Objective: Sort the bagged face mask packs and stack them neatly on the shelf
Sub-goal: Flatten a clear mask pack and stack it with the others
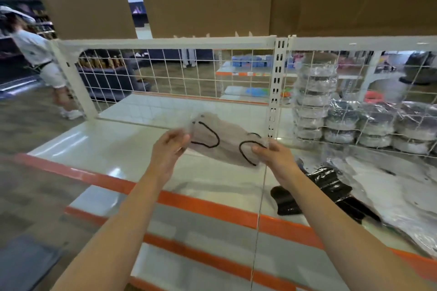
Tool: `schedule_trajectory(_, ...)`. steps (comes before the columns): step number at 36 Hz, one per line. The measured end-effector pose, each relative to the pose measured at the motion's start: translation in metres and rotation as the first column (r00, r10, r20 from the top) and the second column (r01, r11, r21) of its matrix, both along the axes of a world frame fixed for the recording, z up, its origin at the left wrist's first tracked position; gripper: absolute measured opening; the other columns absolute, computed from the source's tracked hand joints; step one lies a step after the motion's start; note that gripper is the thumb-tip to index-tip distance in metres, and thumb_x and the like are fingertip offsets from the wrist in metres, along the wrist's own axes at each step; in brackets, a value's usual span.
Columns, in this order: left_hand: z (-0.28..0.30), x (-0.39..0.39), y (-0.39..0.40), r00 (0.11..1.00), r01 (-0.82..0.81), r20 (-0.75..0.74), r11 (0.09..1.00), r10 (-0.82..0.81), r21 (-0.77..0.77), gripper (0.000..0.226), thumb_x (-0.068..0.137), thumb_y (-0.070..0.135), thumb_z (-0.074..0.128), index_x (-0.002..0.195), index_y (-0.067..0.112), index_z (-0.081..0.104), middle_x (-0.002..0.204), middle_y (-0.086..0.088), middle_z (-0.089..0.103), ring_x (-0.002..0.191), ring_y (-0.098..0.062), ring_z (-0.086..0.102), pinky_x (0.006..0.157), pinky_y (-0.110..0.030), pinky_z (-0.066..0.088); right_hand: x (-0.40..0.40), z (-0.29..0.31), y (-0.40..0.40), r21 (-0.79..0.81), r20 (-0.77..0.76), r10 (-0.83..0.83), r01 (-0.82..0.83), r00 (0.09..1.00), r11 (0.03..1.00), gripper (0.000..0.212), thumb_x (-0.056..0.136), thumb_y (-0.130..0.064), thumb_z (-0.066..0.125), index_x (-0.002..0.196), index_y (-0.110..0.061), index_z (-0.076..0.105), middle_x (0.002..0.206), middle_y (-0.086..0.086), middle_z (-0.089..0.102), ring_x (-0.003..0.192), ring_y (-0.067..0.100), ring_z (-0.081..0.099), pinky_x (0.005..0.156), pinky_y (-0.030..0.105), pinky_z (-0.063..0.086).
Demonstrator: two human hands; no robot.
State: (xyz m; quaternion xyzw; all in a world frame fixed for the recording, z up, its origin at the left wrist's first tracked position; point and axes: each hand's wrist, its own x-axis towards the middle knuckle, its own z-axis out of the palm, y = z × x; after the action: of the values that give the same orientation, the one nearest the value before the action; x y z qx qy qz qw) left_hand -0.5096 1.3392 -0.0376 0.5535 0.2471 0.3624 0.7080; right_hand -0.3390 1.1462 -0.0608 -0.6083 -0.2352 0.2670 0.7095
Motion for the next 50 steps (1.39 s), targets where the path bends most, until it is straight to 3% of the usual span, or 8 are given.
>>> schedule_trajectory(3, -0.023, -0.006, 0.013, 0.956, 0.08, -0.293, 0.965, -0.004, 0.249, 0.028, 0.076, -0.002, 0.072, 0.094, 0.016, 0.06, 0.083, -0.003, 0.064, 0.078, -0.008, 0.061, 0.075, -0.015, 0.05, 0.009, -0.011, 0.0, -0.187, 0.138, 0.011, 0.015, 0.99, 0.982, 0.029, 0.079, -0.009, 0.072, 0.105, -0.002, 0.06, 0.099, 0.006, 0.063, 0.093, 0.019, 0.058, 0.076, 0.024, 0.045)
schedule_trajectory(8, -0.075, 0.011, 0.009, 0.782, 0.277, -0.622, 0.918, -0.044, 0.283, 0.047, 0.055, 0.016, 0.083, 0.092, 0.024, 0.056, 0.087, -0.001, 0.061, 0.087, -0.02, 0.06, 0.068, -0.02, 0.045, 0.016, -0.047, 0.003, -0.396, 0.041, 0.021, -0.003, 0.999, 0.918, 0.053, 0.076, -0.019, 0.077, 0.118, -0.011, 0.047, 0.112, 0.002, 0.051, 0.103, 0.016, 0.048, 0.083, 0.028, 0.039)
schedule_trajectory(16, -0.088, 0.041, 0.003, 0.81, 0.149, -0.571, 0.895, 0.132, 0.42, 0.035, 0.072, 0.007, 0.078, 0.071, 0.026, 0.048, 0.07, 0.007, 0.051, 0.071, -0.012, 0.05, 0.061, -0.016, 0.036, 0.033, -0.047, 0.027, -0.494, 0.277, 0.107, 0.046, 0.955, 0.868, 0.01, 0.083, -0.003, 0.062, 0.09, -0.006, 0.056, 0.092, 0.011, 0.056, 0.091, 0.026, 0.054, 0.08, 0.036, 0.044)
schedule_trajectory(26, -0.093, 0.028, 0.029, 0.784, 0.087, -0.598, 0.924, 0.166, 0.371, 0.044, 0.072, -0.001, 0.077, 0.098, 0.009, 0.044, 0.086, 0.005, 0.048, 0.078, -0.013, 0.049, 0.066, -0.018, 0.04, 0.046, -0.059, 0.055, -0.496, 0.291, 0.13, 0.033, 0.948, 0.867, 0.015, 0.089, -0.004, 0.055, 0.103, -0.009, 0.053, 0.099, 0.0, 0.055, 0.096, 0.019, 0.052, 0.083, 0.03, 0.043)
schedule_trajectory(31, -0.107, 0.03, 0.044, 0.711, 0.24, -0.685, 0.86, 0.161, 0.451, 0.03, 0.073, 0.006, 0.072, 0.07, 0.025, 0.049, 0.07, 0.007, 0.055, 0.078, -0.022, 0.059, 0.062, -0.02, 0.039, 0.05, -0.063, 0.064, -0.629, 0.318, 0.254, 0.003, 0.913, 0.777, 0.016, 0.081, -0.005, 0.063, 0.074, -0.019, 0.057, 0.089, 0.002, 0.063, 0.088, 0.021, 0.059, 0.075, 0.027, 0.044)
schedule_trajectory(40, -0.056, 0.033, 0.134, 0.858, -0.009, -0.498, 0.972, 0.129, 0.235, 0.02, 0.059, 0.006, 0.071, 0.073, 0.004, 0.057, 0.067, -0.01, 0.057, 0.059, -0.016, 0.058, 0.06, -0.029, 0.05, 0.04, -0.014, 0.154, -0.456, 0.214, 0.123, -0.013, 0.969, 0.89, 0.02, 0.077, 0.0, 0.067, 0.087, -0.011, 0.053, 0.086, 0.01, 0.054, 0.078, 0.021, 0.051, 0.064, 0.03, 0.042)
schedule_trajectory(45, -0.059, 0.012, 0.206, 0.762, -0.036, -0.629, 0.979, 0.156, 0.199, 0.029, 0.07, -0.001, 0.069, 0.088, 0.008, 0.049, 0.075, -0.013, 0.057, 0.054, -0.022, 0.053, 0.053, -0.031, 0.05, 0.005, -0.025, 0.222, -0.505, 0.094, 0.135, -0.069, 0.986, 0.86, 0.018, 0.081, 0.0, 0.062, 0.09, -0.005, 0.048, 0.092, 0.015, 0.052, 0.076, 0.024, 0.051, 0.067, 0.044, 0.056)
schedule_trajectory(50, -0.067, -0.01, 0.267, 0.578, 0.128, -0.799, 0.949, 0.166, 0.29, 0.016, 0.071, 0.004, 0.065, 0.079, 0.006, 0.051, 0.065, -0.011, 0.058, 0.057, -0.022, 0.054, 0.053, -0.029, 0.047, -0.027, -0.048, 0.281, -0.572, -0.032, 0.159, -0.149, 0.987, 0.807, 0.016, 0.085, -0.011, 0.063, 0.083, -0.012, 0.047, 0.086, 0.014, 0.057, 0.056, 0.02, 0.061, 0.047, 0.024, 0.048)
